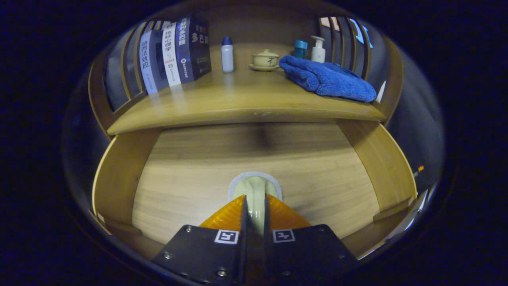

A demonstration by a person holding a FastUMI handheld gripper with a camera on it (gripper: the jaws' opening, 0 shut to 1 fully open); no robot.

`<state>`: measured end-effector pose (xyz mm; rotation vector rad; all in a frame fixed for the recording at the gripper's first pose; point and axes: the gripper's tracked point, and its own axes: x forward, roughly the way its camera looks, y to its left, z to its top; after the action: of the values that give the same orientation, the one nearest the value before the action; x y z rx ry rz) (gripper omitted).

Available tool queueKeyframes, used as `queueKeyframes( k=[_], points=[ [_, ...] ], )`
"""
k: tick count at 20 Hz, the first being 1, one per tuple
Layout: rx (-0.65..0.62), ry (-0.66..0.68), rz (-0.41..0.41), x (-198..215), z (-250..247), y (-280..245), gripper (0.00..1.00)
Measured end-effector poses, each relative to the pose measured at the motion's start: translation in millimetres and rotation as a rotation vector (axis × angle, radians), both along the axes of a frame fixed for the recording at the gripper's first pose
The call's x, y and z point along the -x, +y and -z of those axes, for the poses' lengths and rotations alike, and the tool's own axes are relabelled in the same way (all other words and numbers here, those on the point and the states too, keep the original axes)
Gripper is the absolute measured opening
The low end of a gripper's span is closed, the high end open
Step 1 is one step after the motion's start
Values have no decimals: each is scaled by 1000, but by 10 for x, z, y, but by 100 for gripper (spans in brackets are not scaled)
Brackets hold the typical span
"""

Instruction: Pull open the drawer, take out the items inside it, and place them on the countertop above the cabinet.

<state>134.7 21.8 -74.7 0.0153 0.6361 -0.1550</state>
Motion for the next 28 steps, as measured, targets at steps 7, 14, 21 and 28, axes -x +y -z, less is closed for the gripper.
queueKeyframes(
  k=[7,14,21,28],
  points=[
    [-42,-271,-3,103,-984,51,12],
    [-8,-432,-32,96,-2011,108,12],
    [-32,-327,-24,-611,-1899,159,12],
    [14,-177,-46,-1265,-1437,60,12]
  ],
)
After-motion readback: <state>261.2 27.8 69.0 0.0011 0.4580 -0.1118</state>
